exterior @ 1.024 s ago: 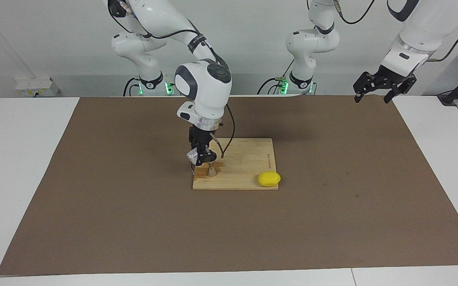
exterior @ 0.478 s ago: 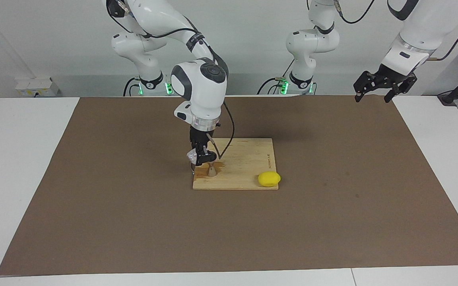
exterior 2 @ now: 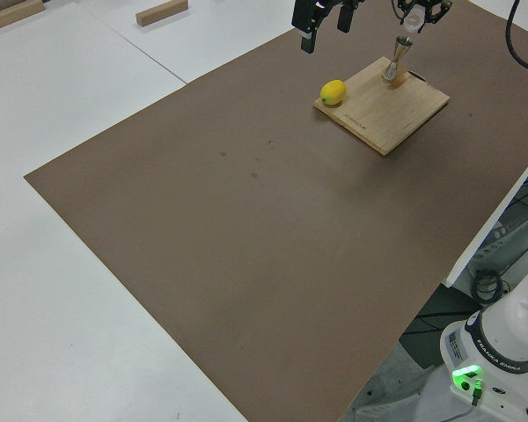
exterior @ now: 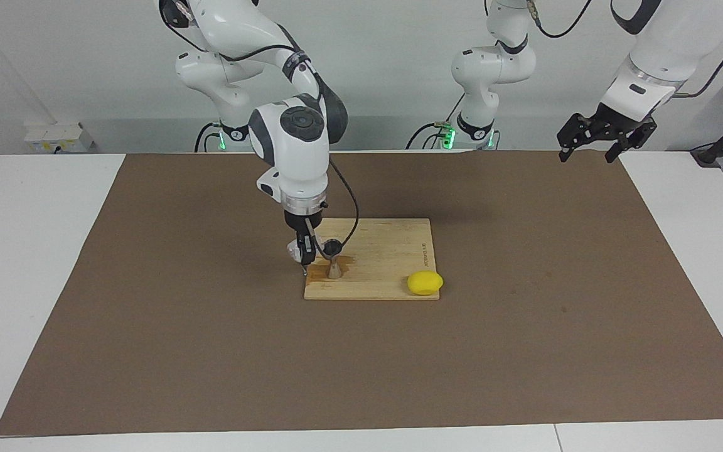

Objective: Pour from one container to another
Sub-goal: 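Turn the clear cup upright and carry it back with the right gripper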

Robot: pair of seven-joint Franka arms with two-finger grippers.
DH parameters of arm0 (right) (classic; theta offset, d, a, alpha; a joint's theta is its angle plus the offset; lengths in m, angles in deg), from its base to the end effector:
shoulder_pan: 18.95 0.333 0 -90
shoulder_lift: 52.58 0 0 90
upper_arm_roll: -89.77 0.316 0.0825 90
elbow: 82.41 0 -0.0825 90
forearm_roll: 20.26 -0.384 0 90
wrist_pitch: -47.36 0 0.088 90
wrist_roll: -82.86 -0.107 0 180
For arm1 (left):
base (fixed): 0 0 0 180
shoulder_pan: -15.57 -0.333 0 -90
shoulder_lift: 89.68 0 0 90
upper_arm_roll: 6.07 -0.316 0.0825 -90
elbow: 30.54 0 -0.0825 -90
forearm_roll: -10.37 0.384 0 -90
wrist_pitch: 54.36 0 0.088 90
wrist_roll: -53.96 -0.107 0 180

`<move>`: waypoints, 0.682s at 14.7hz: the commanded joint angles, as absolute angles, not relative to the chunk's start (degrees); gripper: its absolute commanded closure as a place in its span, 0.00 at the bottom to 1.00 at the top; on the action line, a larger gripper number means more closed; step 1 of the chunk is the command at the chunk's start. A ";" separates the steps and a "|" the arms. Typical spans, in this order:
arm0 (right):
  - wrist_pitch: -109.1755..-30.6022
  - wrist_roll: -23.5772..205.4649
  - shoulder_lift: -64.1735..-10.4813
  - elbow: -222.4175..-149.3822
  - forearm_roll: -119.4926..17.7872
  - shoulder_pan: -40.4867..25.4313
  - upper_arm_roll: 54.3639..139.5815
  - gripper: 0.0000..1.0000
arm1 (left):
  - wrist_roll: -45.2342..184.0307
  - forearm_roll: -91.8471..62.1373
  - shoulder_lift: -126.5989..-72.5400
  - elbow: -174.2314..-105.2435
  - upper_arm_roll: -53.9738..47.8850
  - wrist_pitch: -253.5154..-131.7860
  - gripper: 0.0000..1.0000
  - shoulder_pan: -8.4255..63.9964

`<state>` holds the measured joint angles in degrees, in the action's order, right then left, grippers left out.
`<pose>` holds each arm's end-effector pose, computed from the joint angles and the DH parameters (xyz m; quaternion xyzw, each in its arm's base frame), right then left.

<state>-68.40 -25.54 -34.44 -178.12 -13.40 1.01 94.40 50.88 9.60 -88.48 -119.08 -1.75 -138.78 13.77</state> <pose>0.5986 0.2609 0.4246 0.7586 -0.6500 0.0453 0.0008 0.5375 -0.0257 0.6395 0.9984 -0.0493 -0.0255 0.0060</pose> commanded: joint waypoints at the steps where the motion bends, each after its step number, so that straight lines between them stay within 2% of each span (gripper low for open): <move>1: -68.57 -26.04 -34.47 -177.68 -19.01 -2.33 94.96 1.00 | 50.79 9.75 -86.96 -120.45 -2.03 -138.29 0.00 13.90; 6: -69.01 -22.88 -34.48 -179.08 -33.15 -8.65 94.96 1.00 | 50.79 9.75 -86.96 -120.45 -2.03 -138.29 0.00 13.90; 10: -71.46 -15.25 -36.75 -185.49 -48.19 -15.68 94.96 1.00 | 50.79 9.75 -86.96 -120.45 -2.03 -138.29 0.00 13.90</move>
<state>-68.85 -19.66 -34.47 -180.40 -42.98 -12.47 94.24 50.88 9.60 -88.44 -119.12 -1.75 -138.76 13.77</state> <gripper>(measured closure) 0.493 0.000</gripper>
